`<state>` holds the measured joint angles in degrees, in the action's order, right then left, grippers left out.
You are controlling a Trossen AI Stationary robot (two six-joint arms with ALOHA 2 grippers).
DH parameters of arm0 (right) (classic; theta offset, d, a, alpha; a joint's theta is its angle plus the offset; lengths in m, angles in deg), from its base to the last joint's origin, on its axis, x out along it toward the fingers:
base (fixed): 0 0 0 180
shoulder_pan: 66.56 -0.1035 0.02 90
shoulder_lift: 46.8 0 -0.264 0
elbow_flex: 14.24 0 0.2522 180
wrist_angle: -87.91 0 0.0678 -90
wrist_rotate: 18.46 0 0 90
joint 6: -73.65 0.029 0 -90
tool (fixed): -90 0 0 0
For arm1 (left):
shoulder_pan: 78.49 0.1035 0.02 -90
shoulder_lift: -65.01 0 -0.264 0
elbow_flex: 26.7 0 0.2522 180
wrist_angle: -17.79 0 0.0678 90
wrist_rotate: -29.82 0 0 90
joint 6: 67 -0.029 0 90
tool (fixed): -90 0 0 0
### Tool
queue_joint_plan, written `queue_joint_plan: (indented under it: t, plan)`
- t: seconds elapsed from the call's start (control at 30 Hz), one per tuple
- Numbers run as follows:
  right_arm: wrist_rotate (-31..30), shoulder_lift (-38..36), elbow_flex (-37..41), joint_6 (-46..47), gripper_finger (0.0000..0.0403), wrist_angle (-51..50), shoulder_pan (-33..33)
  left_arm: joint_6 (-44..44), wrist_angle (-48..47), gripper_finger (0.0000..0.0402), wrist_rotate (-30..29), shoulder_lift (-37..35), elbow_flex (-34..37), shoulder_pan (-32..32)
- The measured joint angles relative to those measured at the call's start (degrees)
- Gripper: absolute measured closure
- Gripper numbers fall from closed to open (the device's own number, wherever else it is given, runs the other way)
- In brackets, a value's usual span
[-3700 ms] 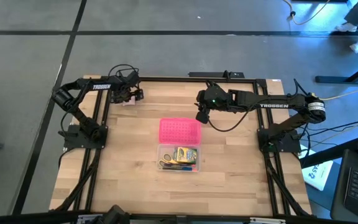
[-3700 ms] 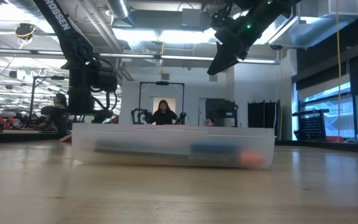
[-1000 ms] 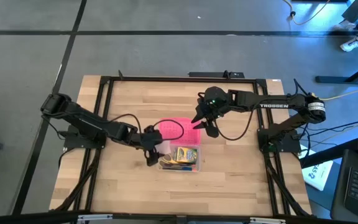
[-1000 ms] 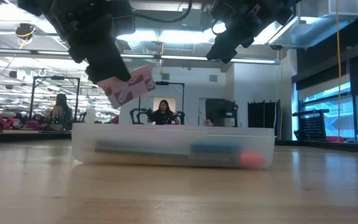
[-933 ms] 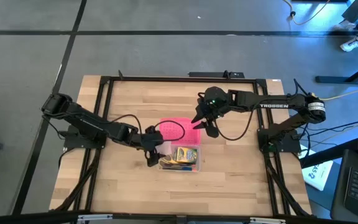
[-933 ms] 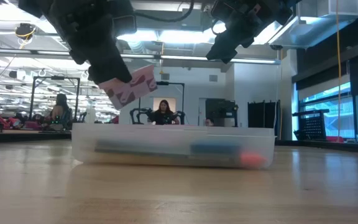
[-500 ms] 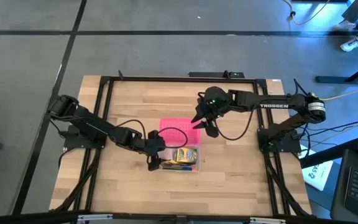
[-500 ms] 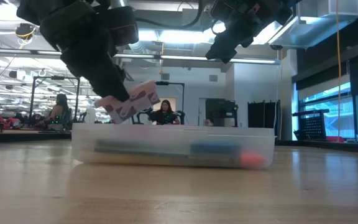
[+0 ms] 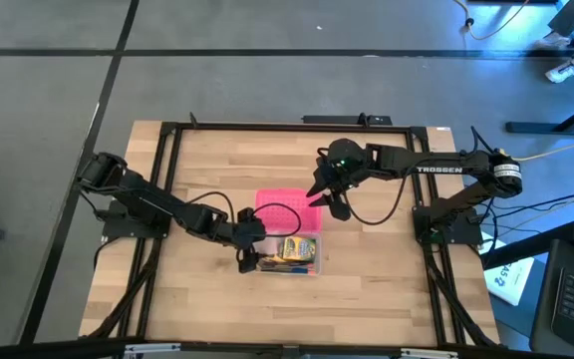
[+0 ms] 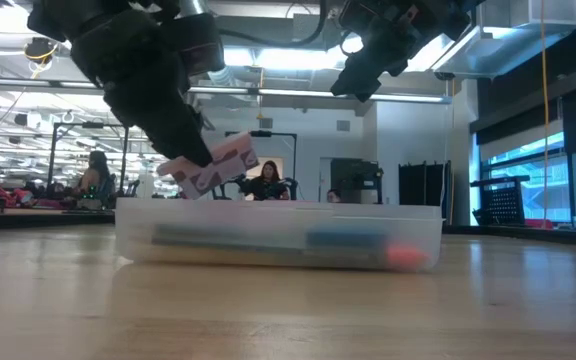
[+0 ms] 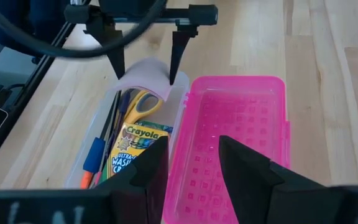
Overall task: Pack school essentials
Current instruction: Put the pink sticky notes into the pink supply box
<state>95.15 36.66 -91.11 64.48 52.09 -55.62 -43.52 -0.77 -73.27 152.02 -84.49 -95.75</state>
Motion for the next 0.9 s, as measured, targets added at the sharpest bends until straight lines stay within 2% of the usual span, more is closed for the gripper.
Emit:
queue_joint_plan:
  t: [0.33, 0.9]
  plan:
    - [0.00, 0.00, 0.02, 0.04, 0.0259, 0.04, 0.00, -0.08, 0.40, 0.0066, -1.45, 0.41, 0.02, 0.02]
    - [-0.03, 0.00, 0.00, 0.02, 0.0259, 1.30, 0.00, -1.53, 2.57, 0.0054, 1.06, 3.36, 0.00, 0.37]
